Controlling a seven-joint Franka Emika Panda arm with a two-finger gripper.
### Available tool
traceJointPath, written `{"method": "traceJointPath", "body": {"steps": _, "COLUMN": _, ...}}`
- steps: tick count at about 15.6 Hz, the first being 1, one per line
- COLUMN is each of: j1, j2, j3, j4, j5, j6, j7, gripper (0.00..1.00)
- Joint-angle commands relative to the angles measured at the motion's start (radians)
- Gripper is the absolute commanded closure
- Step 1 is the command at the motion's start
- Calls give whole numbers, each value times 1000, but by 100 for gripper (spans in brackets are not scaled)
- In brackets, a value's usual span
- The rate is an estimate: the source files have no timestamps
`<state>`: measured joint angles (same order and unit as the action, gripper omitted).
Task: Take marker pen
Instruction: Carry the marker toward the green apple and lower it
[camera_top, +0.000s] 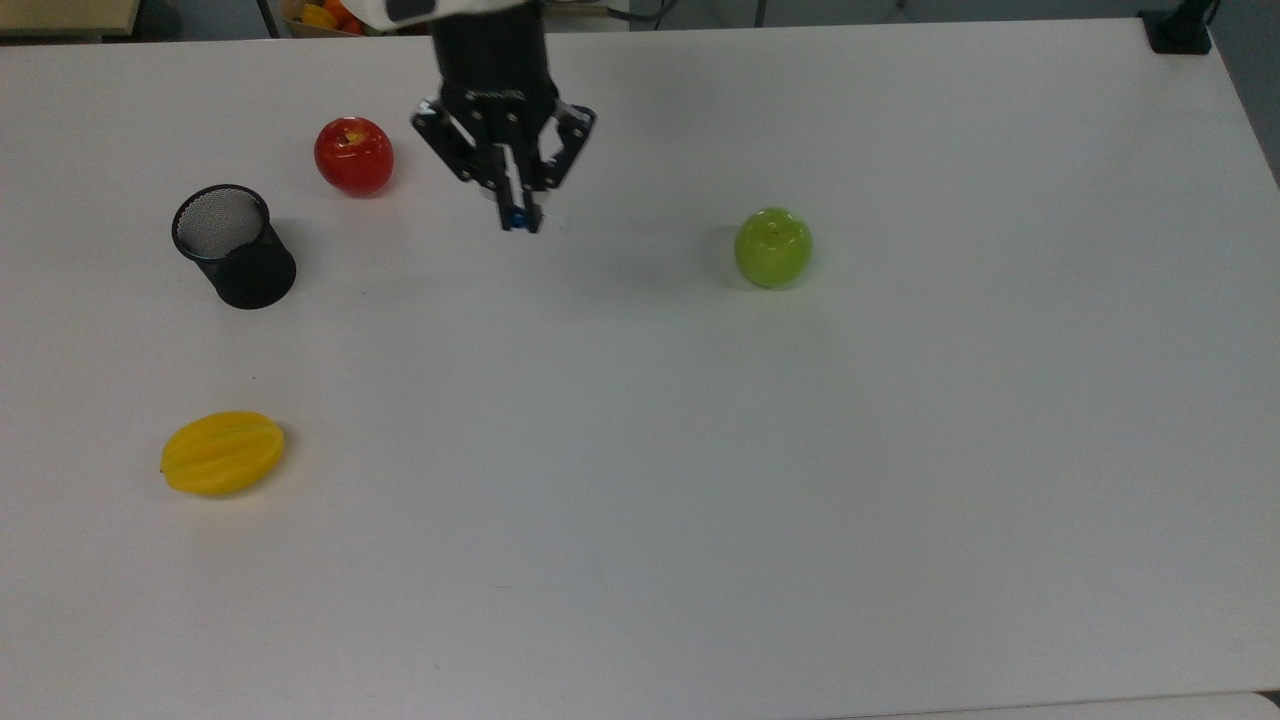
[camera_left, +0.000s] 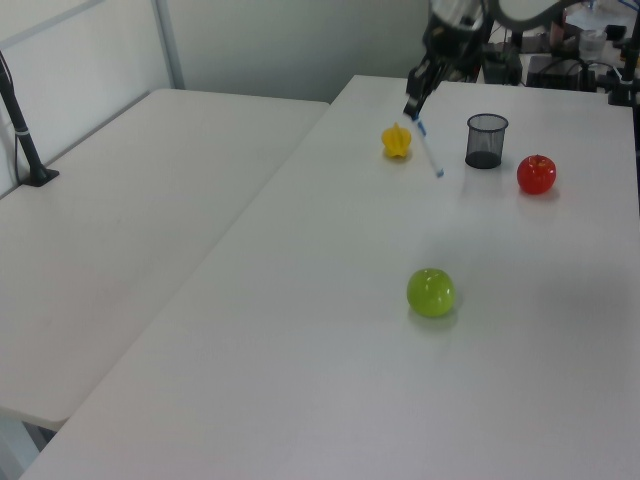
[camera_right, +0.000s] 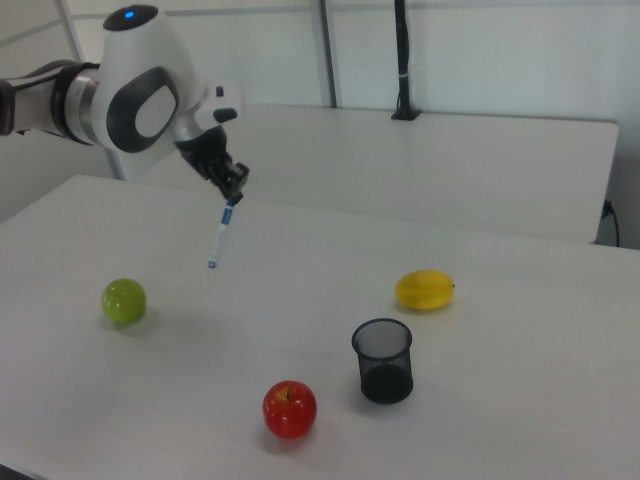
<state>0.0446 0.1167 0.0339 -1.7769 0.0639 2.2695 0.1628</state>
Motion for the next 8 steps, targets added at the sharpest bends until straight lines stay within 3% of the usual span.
{"method": "traceJointPath", "body": {"steps": 1, "j1": 69, "j2": 86, "j3": 3, "j4": 25, "j5": 60, "j6": -8, "j7": 46, "gripper": 100}}
{"method": "traceJointPath", "body": {"steps": 5, "j1": 101, "j2": 159, "j3": 27, "j4": 53, "j5": 67, "j6": 21, "j7": 44, "gripper": 100}}
{"method": "traceJointPath", "body": {"steps": 8, "j1": 106, "j2": 221, "j3": 29, "j4": 57, "j5": 68, "j6": 125, "j7": 44, "gripper": 100}}
